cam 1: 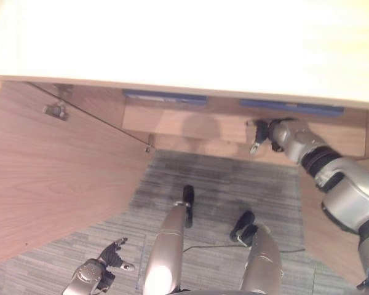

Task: Put the empty folder in the office cabinet

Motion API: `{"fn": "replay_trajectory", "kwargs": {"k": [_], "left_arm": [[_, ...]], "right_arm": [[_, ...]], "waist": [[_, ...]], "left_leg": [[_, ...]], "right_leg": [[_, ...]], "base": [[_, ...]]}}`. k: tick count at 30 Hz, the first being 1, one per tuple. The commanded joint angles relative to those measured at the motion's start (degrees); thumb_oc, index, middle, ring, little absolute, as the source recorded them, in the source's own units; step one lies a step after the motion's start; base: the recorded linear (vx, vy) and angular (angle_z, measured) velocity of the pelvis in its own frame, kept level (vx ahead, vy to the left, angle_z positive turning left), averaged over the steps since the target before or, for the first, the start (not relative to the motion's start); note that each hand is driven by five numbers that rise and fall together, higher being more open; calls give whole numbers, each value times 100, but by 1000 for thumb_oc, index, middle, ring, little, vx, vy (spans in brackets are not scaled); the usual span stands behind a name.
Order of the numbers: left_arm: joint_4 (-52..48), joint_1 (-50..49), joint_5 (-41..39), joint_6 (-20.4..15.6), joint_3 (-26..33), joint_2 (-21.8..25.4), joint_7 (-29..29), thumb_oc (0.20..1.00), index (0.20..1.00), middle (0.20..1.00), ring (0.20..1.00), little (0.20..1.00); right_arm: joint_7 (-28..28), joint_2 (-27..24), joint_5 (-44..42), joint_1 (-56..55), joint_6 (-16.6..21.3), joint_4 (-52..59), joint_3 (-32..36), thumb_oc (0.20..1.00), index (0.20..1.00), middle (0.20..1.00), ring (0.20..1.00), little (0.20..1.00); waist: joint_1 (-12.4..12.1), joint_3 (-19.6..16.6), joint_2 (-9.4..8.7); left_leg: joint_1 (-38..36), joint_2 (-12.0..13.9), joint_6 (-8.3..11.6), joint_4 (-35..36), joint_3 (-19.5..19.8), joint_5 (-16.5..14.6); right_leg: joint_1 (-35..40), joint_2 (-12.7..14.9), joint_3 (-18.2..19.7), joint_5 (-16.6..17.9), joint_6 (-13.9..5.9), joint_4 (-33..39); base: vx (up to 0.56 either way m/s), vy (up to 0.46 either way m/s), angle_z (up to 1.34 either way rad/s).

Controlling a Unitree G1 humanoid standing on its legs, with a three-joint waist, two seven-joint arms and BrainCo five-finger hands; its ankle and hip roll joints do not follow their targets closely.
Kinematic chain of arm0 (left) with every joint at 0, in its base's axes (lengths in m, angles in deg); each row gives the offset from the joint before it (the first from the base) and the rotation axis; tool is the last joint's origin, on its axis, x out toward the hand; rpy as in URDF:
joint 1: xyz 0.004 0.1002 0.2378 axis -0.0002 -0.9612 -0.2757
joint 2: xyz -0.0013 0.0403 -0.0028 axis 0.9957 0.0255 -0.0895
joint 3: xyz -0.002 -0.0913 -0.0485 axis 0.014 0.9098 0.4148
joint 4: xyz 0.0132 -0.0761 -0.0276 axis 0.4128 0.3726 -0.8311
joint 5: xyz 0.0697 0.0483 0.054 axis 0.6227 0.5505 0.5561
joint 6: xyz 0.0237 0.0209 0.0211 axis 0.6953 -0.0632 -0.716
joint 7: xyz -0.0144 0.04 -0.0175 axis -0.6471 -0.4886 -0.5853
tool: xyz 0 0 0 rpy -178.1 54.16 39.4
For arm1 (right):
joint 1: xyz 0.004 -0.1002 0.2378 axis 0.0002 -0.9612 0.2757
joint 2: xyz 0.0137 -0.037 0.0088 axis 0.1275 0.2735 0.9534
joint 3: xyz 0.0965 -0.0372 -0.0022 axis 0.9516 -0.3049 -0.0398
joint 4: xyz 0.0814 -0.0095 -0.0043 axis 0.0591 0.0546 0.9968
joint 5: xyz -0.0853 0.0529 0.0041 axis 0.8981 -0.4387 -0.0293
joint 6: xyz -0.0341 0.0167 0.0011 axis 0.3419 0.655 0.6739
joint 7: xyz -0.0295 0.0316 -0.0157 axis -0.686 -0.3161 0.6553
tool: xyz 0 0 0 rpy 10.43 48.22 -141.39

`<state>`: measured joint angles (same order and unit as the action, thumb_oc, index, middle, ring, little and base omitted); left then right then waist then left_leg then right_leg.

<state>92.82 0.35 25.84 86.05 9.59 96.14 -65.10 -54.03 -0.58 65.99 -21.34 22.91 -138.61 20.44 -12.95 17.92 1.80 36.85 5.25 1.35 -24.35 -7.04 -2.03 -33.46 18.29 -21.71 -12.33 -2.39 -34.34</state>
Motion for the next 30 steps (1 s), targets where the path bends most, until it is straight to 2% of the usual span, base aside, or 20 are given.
{"fn": "replay_trajectory", "kwargs": {"k": [1, 6, 7, 9, 11, 13, 15, 16, 17, 18, 19, 20, 21, 23, 24, 25, 26, 27, 30], "left_arm": [[493, 252, 309, 16, 95, -47, 158, 1000, 1000, 1000, 1000, 1000], [1267, 411, 434, 18, 158, -305, 226, 1000, 1000, 1000, 1000, 1000], [1269, 409, 434, 15, 158, -305, 227, 1000, 1000, 1000, 1000, 1000], [1558, 500, 500, 82, 287, -474, 222, 1000, 1000, 1000, 1000, 1000], [1793, 497, 546, 109, 436, -626, 226, 1000, 1000, 1000, 1000, 1000], [1940, 479, 566, 94, 595, -721, 173, 1000, 1000, 1000, 1000, 1000], [2006, 429, 588, 57, 750, -765, 111, 1000, 1000, 1000, 1000, 1000], [2007, 378, 610, 41, 809, -791, 62, 1000, 1000, 1000, 1000, 1000], [2004, 374, 611, 40, 801, -796, 61, 1000, 1000, 1000, 1000, 1000], [1948, 228, 640, 3, 876, -840, -25, 1000, 1000, 1000, 1000, 1000], [1943, 222, 641, 5, 867, -845, -26, 1000, 1000, 1000, 1000, 1000], [1988, 127, 629, -24, 922, -951, -46, 1000, 1000, 1000, 1000, 1000], [2097, 58, 594, -53, 947, -1037, -16, 1000, 1000, 1000, 1000, 1000], [2177, -75, 564, -68, 984, -1109, -26, 1000, 1000, 1000, 1000, 1000], [2281, -155, 517, -68, 1022, -1207, -78, 1000, 1000, 1000, 1000, 1000], [2406, -157, 571, -46, 1062, -1315, -75, 1000, 1000, 1000, 1000, 1000], [2406, -159, 571, -48, 1058, -1313, -74, 1000, 1000, 1000, 1000, 1000], [2580, -125, 698, 4, 1115, -1360, -32, 1000, 1000, 1000, 1000, 1000], [2714, -123, 782, 54, 1208, -1446, 2, 1000, 1000, 1000, 1000, 1000]], "right_arm": [[298, 352, 285, -832, 45, -752, -298, 1000, 1000, 1000, 1000, 1000], [126, 1127, 1213, -1596, 74, -1138, -304, 1000, 1000, 1000, 1000, 1000], [125, 1130, 1214, -1597, 73, -1140, -304, 1000, 1000, 1000, 1000, 1000], [268, 1432, 1330, -2099, 127, -689, -342, 1000, 1000, 1000, 1000, 1000], [427, 1466, 1155, -2498, 183, -65, -272, 1000, 1000, 1000, 1000, 1000], [580, 1275, 676, -2800, 234, 539, -143, 1000, 1000, 1000, 1000, 1000], [677, 829, 47, -3113, 267, 1082, 90, 1000, 1000, 1000, 1000, 1000], [688, 594, -244, -3278, 299, 1266, 224, 1000, 1000, 1000, 1000, 1000], [698, 568, -251, -3291, 289, 1295, 227, 1000, 1000, 1000, 1000, 1000], [644, 223, -655, -3505, 377, 1526, 473, 1000, 1000, 1000, 1000, 1000], [651, 201, -661, -3519, 370, 1548, 478, 1000, 1000, 1000, 1000, 1000], [375, 64, -1039, -3693, 420, 1340, 872, 1000, 1000, 1000, 1000, 1000], [215, -34, -1384, -3900, 443, 1201, 1266, 1000, 1000, 1000, 1000, 1000], [186, -78, -1617, -4229, 439, 1272, 1627, 1000, 1000, 1000, 1000, 1000], [64, -10, -1957, -4553, 395, 1066, 2094, 1000, 1000, 1000, 1000, 1000], [-196, 182, -2138, -4947, 391, 1085, 2602, 1000, 1000, 1000, 1000, 1000], [-196, 183, -2137, -4953, 391, 1088, 2606, 1000, 1000, 1000, 1000, 1000], [-453, 305, -2198, -5437, 344, 1328, 3168, 1000, 1000, 1000, 1000, 1000], [-647, 459, -2168, -6245, 271, 2186, 3808, 1000, 1000, 1000, 1000, 1000]], "waist": [[-148, 227, 15], [-167, 66, -92], [-166, 75, -88], [-49, -80, -254], [85, -211, -385], [218, -382, -480], [323, -485, -559], [374, -552, -581], [363, -549, -572], [465, -651, -606], [444, -642, -591], [525, -725, -622], [572, -817, -653], [643, -927, -669], [820, -1071, -617], [986, -1245, -557], [971, -1244, -563], [1140, -1385, -541], [1335, -1508, -474]], "left_leg": [[-283, 100, 114, 537, 234, 11], [-1260, 244, 318, 1486, 226, 464], [-1279, 246, 320, 1500, 227, 470], [-1661, 450, 441, 1786, 180, 640], [-1990, 625, 517, 1983, 82, 720], [-2286, 773, 566, 2056, -24, 730], [-2462, 869, 551, 1939, -204, 810], [-2542, 911, 561, 1837, -241, 780], [-2549, 915, 562, 1831, -245, 777], [-2646, 976, 564, 1523, -304, 670], [-2653, 991, 567, 1488, -311, 643], [-2718, 936, 505, 742, -205, 402], [-2788, 768, 436, 93, 16, 242], [-2825, 619, 331, -230, 230, 85], [-3048, 534, 184, 78, 157, -322], [-3391, 455, 159, 658, -107, -626], [-3412, 449, 158, 682, -123, -617], [-3632, 247, 183, 1287, -227, -579], [-3926, 55, 162, 1939, -393, -499]], "right_leg": [[469, 126, -148, 905, -388, 1144], [1496, -337, -386, 1073, -415, 2172], [1517, -344, -390, 1080, -415, 2187], [1926, -629, -394, 1106, -404, 2656], [2210, -825, -352, 1160, -390, 2956], [2476, -983, -258, 1154, -352, 3185], [2663, -1101, -257, 1237, -269, 3336], [2774, -1173, -207, 1217, -246, 3404], [2786, -1178, -203, 1225, -244, 3418], [2947, -1280, -93, 1191, -206, 3458], [2965, -1292, -81, 1195, -204, 3466], [3071, -1347, 120, 1184, -141, 3482], [3167, -1391, 263, 1214, -100, 3537], [3275, -1479, 360, 1223, -92, 3626], [3318, -1570, 437, 1210, -131, 3673], [3282, -1531, 528, 1237, -198, 3704], [3285, -1527, 541, 1238, -200, 3704], [3215, -1437, 603, 1369, -301, 3705], [3188, -1364, 675, 1493, -395, 3742]], "base": [[52, -129, 13], [43, -135, 6], [23, -116, -3], [30, -186, -5], [51, -172, -25], [74, -126, -35], [-21, -98, -38], [-37, -47, -47], [62, -56, -49], [38, -31, -40], [42, -18, -46], [-4, 49, -54], [11, 62, -76], [28, 70, -132], [39, 196, -121], [38, 190, -43], [1, 286, -6], [-6, 209, -1], [-8, 205, -3]]}}
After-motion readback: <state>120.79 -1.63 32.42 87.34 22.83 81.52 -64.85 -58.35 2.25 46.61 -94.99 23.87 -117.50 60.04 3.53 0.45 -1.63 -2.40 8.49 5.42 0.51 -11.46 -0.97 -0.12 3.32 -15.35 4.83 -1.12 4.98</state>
